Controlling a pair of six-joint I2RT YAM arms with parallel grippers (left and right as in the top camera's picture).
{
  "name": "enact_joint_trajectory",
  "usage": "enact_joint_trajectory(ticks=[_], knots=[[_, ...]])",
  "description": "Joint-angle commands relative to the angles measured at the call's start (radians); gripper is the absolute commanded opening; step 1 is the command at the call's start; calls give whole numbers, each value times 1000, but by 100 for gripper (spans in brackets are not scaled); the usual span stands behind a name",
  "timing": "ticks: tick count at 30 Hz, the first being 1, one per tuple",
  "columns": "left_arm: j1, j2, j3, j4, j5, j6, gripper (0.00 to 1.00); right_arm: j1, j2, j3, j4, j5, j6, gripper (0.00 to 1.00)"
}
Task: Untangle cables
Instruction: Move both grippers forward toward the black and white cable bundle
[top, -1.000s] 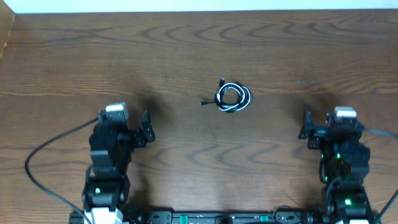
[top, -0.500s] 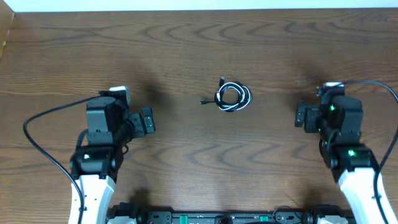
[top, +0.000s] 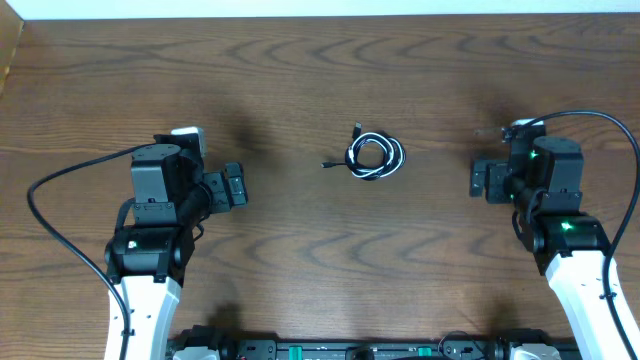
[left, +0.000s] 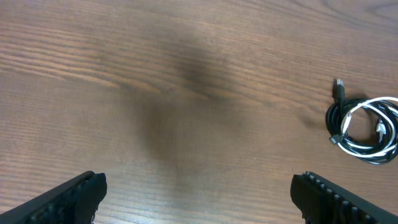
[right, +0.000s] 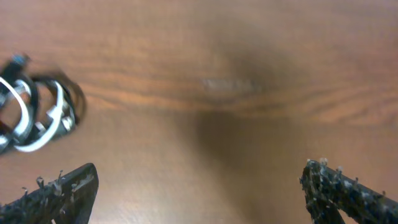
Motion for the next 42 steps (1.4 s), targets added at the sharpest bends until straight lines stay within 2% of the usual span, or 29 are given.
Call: enact_joint_trajectory(ticks=[1, 5, 7, 15, 22, 25, 30, 35, 39, 42], knots=[[5, 3, 20, 24, 6, -10, 100, 6, -2, 24, 68, -64, 68, 99], [5, 3, 22, 68, 58, -11, 100, 6, -1, 24, 155, -112, 125, 99], [4, 8, 35, 67, 57, -14, 100, 6, 0, 24, 187, -135, 133, 96], [1, 108, 167, 7, 57, -21, 100, 44, 53, 93, 174, -127, 129, 92], [-76, 235, 281, -77, 44, -12, 100, 108, 205, 254, 71, -127, 129, 91], [-140, 286, 297, -87, 16, -5, 100, 146, 291, 322, 23, -127, 129, 88], [-220, 341, 297, -80, 17, -6, 99, 214, 405, 377, -25, -127, 131, 85], [-256, 386, 297, -66, 52, -10, 100, 282, 508, 378, 0, -127, 142, 84], [-261, 438, 294, -24, 160, -10, 100, 313, 609, 378, 61, -127, 234, 72], [-261, 477, 294, -21, 163, -34, 99, 320, 666, 378, 103, -127, 311, 63]])
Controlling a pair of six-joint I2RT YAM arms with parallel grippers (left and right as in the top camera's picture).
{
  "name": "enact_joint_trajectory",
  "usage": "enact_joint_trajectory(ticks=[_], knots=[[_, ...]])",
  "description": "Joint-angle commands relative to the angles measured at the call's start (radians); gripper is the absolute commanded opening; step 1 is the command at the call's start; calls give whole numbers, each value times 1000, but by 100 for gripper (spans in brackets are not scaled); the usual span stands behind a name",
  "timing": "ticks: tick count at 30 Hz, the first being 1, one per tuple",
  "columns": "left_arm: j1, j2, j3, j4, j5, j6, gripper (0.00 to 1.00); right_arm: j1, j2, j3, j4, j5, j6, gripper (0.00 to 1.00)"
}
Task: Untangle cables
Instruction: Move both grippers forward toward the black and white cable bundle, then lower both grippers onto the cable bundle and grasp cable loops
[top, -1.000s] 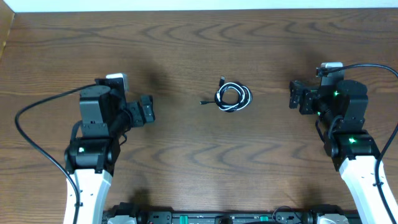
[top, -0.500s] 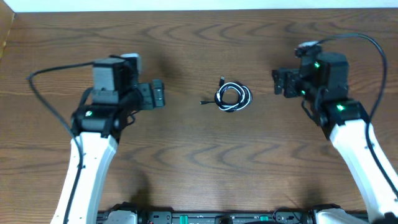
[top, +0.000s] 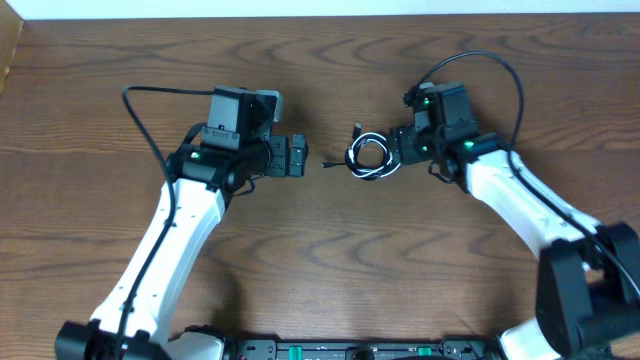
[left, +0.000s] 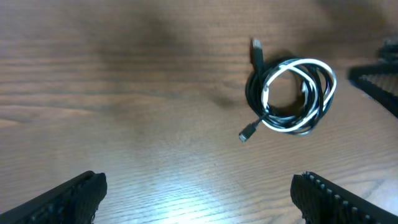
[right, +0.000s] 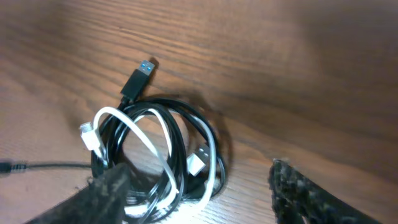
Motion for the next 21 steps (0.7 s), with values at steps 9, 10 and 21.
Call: enact_joint_trajectory(ticks=[9, 10, 21], knots=[[-30, 151, 17, 36, 49, -77, 100, 25, 193, 20, 98, -30, 227, 37], [-37, 160, 16, 48, 49, -89, 100, 28, 199, 19, 92, -31, 237, 35], [-103, 266, 13, 109, 49, -119, 82, 32, 200, 20, 79, -201, 246, 1]])
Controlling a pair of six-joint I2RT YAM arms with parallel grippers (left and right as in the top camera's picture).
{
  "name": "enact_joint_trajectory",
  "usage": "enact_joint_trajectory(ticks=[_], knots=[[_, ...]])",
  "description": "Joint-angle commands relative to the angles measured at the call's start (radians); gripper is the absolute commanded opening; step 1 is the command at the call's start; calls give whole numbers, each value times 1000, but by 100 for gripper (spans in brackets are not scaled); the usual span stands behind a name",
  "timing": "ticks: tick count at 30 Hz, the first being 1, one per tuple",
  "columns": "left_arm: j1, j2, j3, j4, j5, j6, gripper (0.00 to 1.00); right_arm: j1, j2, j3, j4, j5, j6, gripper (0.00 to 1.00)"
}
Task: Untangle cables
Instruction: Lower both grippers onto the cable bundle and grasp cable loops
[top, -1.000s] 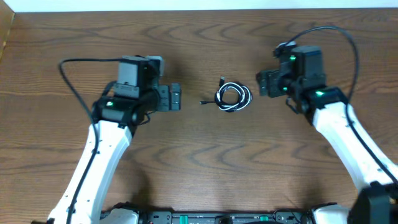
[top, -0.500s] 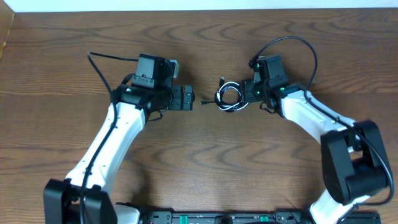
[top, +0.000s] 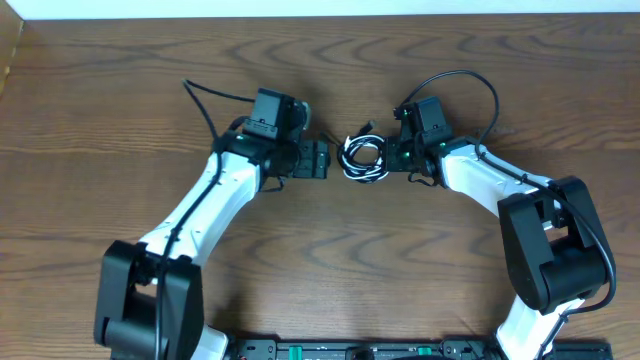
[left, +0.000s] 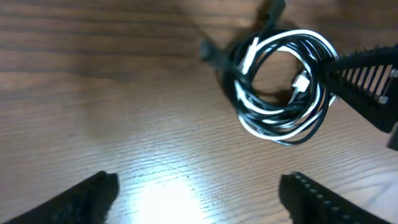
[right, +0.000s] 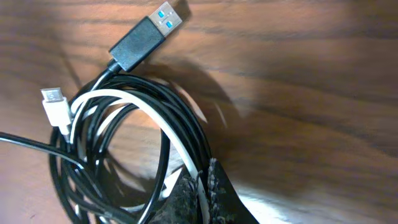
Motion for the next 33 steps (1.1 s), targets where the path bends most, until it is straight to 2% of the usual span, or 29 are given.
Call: enact_joint_trajectory(ticks=[1, 8, 15, 23, 31, 33], knots=[[-19, 35, 13, 11, 13, -16, 80, 8, 4, 16, 2, -98, 14, 1], [-44, 87, 13, 47, 78, -17, 67, 8, 4, 16, 1, -184, 14, 1], [-45, 133, 13, 113, 80, -35, 63, 8, 4, 16, -2, -264, 14, 1], [-45, 187, 11, 165, 80, -39, 62, 8, 4, 16, -6, -264, 14, 1], [-45, 257, 11, 189, 80, -39, 56, 8, 4, 16, -14, -263, 14, 1], [-45, 270, 11, 186, 80, -54, 50, 8, 4, 16, -30, -242, 14, 1]])
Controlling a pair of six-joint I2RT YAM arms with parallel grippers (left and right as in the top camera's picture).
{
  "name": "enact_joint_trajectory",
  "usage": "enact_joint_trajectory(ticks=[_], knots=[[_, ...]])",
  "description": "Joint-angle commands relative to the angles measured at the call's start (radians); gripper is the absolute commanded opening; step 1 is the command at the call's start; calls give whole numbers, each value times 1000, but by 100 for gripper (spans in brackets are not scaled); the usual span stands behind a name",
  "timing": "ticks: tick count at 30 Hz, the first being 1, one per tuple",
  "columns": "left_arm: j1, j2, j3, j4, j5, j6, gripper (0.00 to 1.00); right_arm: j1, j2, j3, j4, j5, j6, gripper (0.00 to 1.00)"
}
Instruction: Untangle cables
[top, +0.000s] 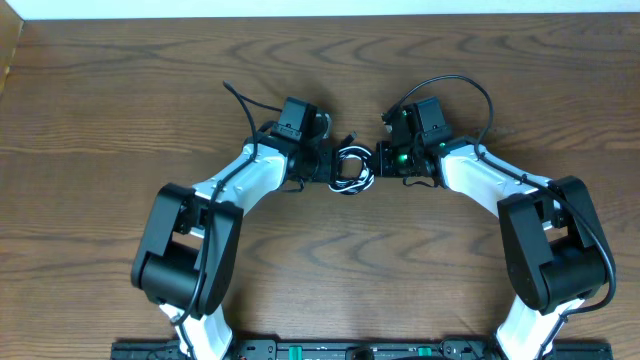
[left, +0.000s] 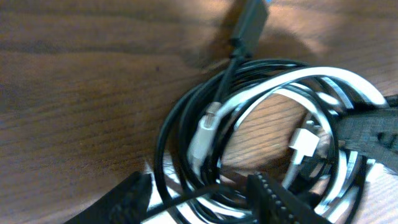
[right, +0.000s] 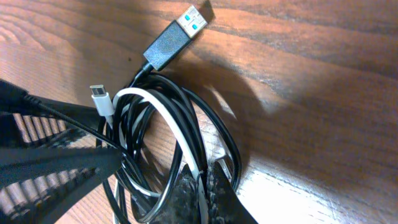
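Note:
A small coil of black and white cables (top: 352, 181) lies on the wooden table (top: 320, 70) between my two grippers. Its black USB plug (right: 177, 34) sticks out at the far side. My right gripper (right: 202, 180) is shut on a white strand at the coil's right side. My left gripper (left: 199, 184) is open but narrowed, its fingers (left: 268, 198) straddling several strands on the coil's left side. In the overhead view the left gripper (top: 328, 166) and the right gripper (top: 378, 160) face each other across the coil. A white plug (left: 202, 134) lies inside the coil.
Both arms' black supply cables (top: 455, 85) loop over the table behind the wrists. The table's far edge (top: 320, 14) runs along the top of the overhead view.
My left gripper has moved right onto the coil and its fingers stand closer together around the left strands. The right gripper remains shut on the white strand. The coil sits slightly further left.
Both grippers stood open far out to either side of the coil. Then both were near it, still open. Then the right gripper was shut on a white strand while the left was open beside the coil. Now the left one straddles the coil's left strands.

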Motion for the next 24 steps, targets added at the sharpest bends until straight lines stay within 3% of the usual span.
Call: enact_joint_trajectory(ticks=[1, 5, 7, 16, 20, 24], knots=[[-2, 32, 11, -2, 10, -27, 44, 6, 4, 16, -26, 14, 9, 1], [-1, 26, 11, -8, 76, -29, 12, 3, 4, 16, -77, 95, 8, 1], [5, 13, 11, -9, 141, -29, 8, -2, 4, 16, -90, 116, 10, 1], [108, -143, 13, -38, 575, -37, 8, -26, 4, 16, -85, 126, 31, 1], [161, -203, 13, -37, 584, -36, 8, -26, 4, 16, -77, 126, 31, 1], [193, -225, 13, -38, 539, -36, 22, -25, 4, 16, -72, 122, 31, 1]])
